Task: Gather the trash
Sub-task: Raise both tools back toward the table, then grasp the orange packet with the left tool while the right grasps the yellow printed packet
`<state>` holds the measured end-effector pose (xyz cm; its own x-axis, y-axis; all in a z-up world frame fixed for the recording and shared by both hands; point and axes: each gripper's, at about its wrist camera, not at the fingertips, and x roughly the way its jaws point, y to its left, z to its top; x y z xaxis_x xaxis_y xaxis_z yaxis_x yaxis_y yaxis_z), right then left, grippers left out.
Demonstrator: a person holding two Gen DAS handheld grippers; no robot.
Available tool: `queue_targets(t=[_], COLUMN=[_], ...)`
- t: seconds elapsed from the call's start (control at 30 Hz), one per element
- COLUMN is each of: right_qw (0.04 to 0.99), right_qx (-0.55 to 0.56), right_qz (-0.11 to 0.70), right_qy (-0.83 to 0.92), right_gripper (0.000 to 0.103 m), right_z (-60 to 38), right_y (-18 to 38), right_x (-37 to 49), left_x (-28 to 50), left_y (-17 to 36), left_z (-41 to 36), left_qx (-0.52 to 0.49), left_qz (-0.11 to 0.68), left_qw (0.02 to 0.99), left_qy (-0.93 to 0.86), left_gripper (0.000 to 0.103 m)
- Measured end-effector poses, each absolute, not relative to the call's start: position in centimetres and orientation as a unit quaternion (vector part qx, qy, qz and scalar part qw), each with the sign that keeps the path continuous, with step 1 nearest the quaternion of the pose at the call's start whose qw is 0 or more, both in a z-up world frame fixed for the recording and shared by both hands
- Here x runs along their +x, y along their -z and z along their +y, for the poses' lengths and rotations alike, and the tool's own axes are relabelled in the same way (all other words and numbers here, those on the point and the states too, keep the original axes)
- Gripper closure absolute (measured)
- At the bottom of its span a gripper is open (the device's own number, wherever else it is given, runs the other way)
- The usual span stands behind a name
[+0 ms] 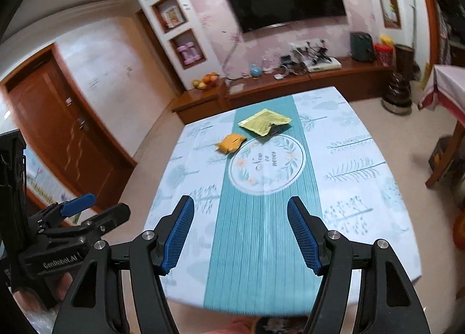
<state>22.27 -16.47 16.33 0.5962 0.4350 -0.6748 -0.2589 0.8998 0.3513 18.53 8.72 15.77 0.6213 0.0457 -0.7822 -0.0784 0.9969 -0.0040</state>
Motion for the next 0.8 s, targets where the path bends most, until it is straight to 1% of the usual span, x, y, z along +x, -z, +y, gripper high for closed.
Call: queue_targets(t=[0.17, 0.3, 0.47, 0.6, 0.8], right_qw=[0.884, 0.883, 0.884, 0.881, 0.874], right_qx=[0.128, 0.130, 0.121, 0.119, 0.114], right_qz=[0.419, 0.430, 0.437, 0.445, 0.460], right_qy=[-0.160, -0.133, -0.113, -0.106, -0.102], right_gripper=[0.035, 0.035, 0.035, 0.035, 0.035], right_z=[-13.5, -11.4, -9.7, -8.9, -7.7], right_y=[-14.7, -12.9, -10.7, -8.7, -4.4], right_x=[30.0, 36.5, 43.8, 48.3, 54.8], left_x=[28.1, 35.6, 43.6, 49.4, 54.6], left_y=[-14.8, -12.8, -8.5, -3.9, 2.2], left_z=[12.8, 15.4, 17.5, 18.0, 17.4], left_qx=[0.006, 0.010, -0.005, -0.011, -0.016], left_qz=[0.454, 0.477, 0.509, 0.541, 0.575], left_qw=[0.891, 0.879, 0.859, 0.839, 0.815], left_qy=[0.004, 0.024, 0.045, 0.058, 0.070], left_gripper=[0.010, 0.010, 0.010, 0.010, 0.010])
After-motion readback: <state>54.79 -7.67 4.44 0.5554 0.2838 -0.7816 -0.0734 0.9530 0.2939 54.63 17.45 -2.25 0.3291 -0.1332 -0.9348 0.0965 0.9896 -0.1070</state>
